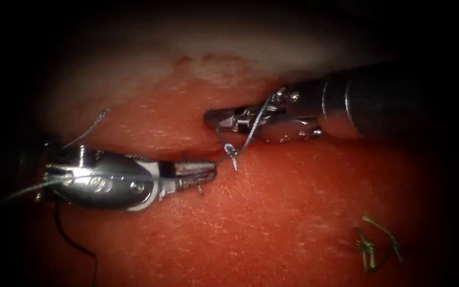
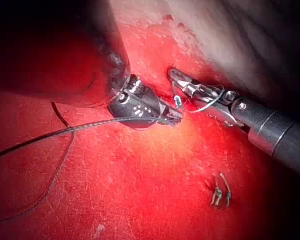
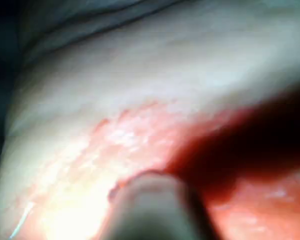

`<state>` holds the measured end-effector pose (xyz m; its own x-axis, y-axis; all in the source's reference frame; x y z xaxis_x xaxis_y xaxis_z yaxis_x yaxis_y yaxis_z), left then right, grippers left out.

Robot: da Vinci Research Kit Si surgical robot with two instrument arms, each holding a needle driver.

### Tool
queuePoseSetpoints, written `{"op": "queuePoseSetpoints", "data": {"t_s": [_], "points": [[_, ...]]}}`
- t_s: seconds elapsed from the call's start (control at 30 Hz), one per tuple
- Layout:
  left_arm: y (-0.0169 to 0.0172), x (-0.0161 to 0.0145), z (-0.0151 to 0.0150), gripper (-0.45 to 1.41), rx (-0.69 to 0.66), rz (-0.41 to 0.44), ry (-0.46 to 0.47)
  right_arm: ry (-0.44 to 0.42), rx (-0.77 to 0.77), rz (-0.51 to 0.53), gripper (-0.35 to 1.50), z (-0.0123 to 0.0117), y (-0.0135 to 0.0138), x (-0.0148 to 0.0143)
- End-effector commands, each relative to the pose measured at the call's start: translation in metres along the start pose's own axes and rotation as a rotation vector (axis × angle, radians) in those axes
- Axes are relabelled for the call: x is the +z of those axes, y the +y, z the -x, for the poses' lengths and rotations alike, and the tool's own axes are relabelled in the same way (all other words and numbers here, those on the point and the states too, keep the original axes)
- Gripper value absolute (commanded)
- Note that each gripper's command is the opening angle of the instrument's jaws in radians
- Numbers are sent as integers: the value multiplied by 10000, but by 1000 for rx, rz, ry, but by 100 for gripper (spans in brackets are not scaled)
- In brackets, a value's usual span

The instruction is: Wound Closure

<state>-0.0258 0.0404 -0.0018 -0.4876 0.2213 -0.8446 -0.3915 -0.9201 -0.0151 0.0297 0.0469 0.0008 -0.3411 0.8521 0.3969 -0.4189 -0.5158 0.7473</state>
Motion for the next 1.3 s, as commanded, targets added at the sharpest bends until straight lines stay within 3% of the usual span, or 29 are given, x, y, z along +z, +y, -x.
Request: {"op": "queuePoseSetpoints", "data": {"t_s": [0.03, 0.13, 0.17, 0.33, 0.6, 0.77, 0.87, 1.0, 1.13, 1.3], "points": [[4, 3, 5, -35, -2, 6, 0, 27, -48, 7, -35, 3, -1, -3], [-6, -1, 5, -35, -3, 5, -6, 67, -90, -5, -35, 5, -9, -9], [-18, -6, 6, -35, -6, -2, -13, 109, -113, -17, -35, 9, -16, -13], [-69, -36, 7, -35, -3, -50, -54, 146, -195, -46, -35, 22, -29, -29], [-134, -79, 6, -35, -2, -119, -99, 146, -263, -57, -35, 37, -22, -46], [-152, -95, 0, -35, 12, -129, -112, 128, -285, -65, -35, 48, -18, -53], [-168, -121, -8, -35, 33, -122, -120, 117, -307, -66, -35, 55, -15, -55], [-184, -145, -13, -35, 40, -121, -131, 115, -326, -67, -35, 53, -13, -58], [-218, -186, -14, -35, 36, -142, -152, 105, -339, -64, -35, 48, -6, -68], [-223, -217, -2, -35, 36, -155, -165, 100, -346, -62, -35, 48, 4, -73]]}}
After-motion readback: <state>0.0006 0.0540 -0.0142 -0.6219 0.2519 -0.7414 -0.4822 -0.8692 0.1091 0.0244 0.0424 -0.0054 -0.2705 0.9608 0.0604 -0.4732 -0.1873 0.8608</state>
